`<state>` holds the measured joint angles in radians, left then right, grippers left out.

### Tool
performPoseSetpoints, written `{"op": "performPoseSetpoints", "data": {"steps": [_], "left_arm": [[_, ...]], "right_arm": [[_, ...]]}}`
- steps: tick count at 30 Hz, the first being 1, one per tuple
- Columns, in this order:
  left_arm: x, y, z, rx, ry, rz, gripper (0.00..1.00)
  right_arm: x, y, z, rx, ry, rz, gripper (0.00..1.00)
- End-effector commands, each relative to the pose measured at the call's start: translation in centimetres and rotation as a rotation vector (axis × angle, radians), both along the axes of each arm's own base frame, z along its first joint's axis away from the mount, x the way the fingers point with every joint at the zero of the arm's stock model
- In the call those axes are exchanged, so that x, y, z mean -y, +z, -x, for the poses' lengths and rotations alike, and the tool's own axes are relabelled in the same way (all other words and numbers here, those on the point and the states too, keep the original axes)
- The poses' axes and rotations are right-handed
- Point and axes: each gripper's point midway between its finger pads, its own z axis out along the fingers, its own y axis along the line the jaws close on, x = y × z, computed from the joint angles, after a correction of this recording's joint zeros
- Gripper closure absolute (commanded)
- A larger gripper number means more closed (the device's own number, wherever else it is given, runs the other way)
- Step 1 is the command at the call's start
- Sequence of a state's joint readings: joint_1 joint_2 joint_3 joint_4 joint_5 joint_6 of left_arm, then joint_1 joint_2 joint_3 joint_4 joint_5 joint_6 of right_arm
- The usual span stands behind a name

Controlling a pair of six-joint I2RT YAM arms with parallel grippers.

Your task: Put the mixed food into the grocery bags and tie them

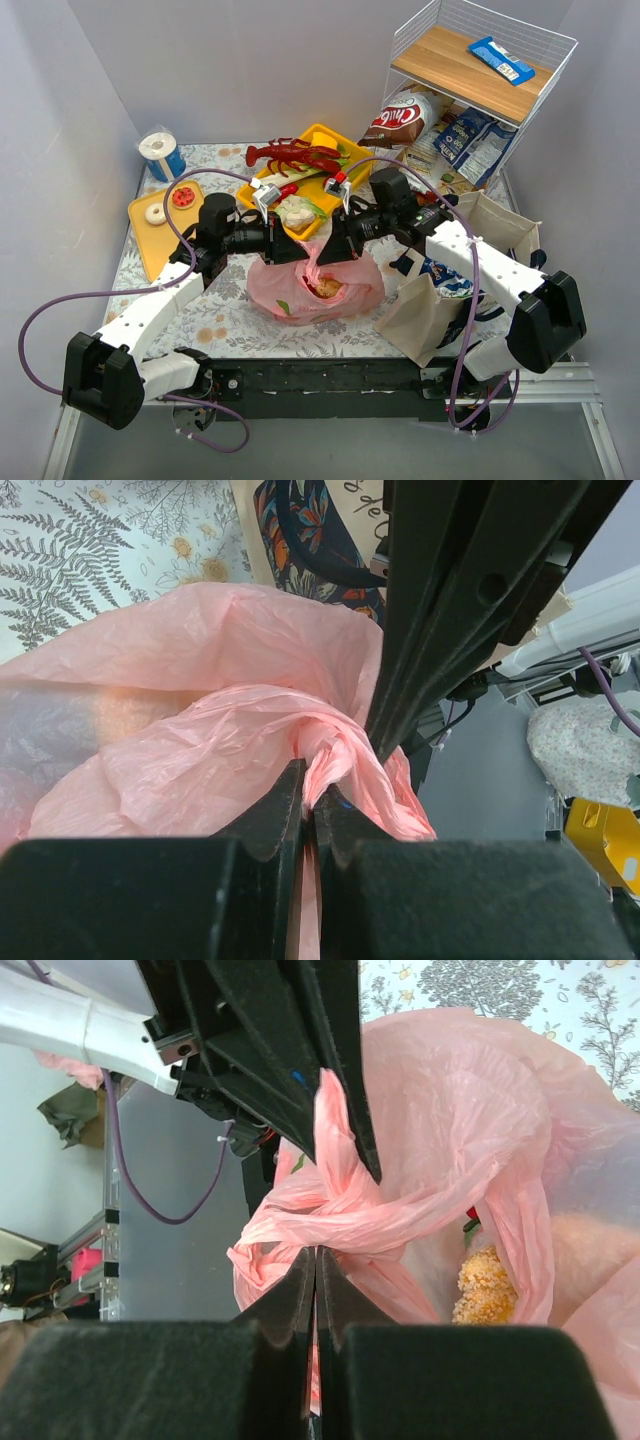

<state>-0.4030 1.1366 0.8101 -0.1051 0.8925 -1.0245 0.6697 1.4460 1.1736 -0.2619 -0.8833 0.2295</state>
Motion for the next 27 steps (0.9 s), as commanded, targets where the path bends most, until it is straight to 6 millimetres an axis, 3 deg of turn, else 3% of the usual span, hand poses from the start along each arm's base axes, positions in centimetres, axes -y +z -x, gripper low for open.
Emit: {"op": "performPoseSetpoints", "data": {"steps": [1,6,18,20,24,27], "left_arm": [[0.2,2.3,-0.2,0.075,-0.002,0.021,1.00],[0.3,2.4,-0.1,0.075,-0.012,0.026,1.00],[0.6,2.3,0.6,0.048,-0.044,0.033,1.00],[0.7,2.1,0.7,0.036,-0.047,0.034,1.00],[0.8,2.3,0.8,0.014,-0.050,0.042,1.00],[0.9,2.1,0.9,-0.025,-0.053,0.047,0.84]], "right_arm": [[-0.2,0.2,-1.2,0.067,-0.032,0.008,0.91],[-0.5,0.3,-1.7,0.080,-0.032,0.008,0.79],[-2.3,-0.3,-2.1,0.152,-0.035,0.055,0.65],[-2.4,-0.9,-2.2,0.176,-0.037,0.080,0.66],[-2.7,-1.4,-1.8,0.197,-0.025,0.105,0.86],[-2.8,-1.5,-1.8,0.206,-0.026,0.110,0.95]]}}
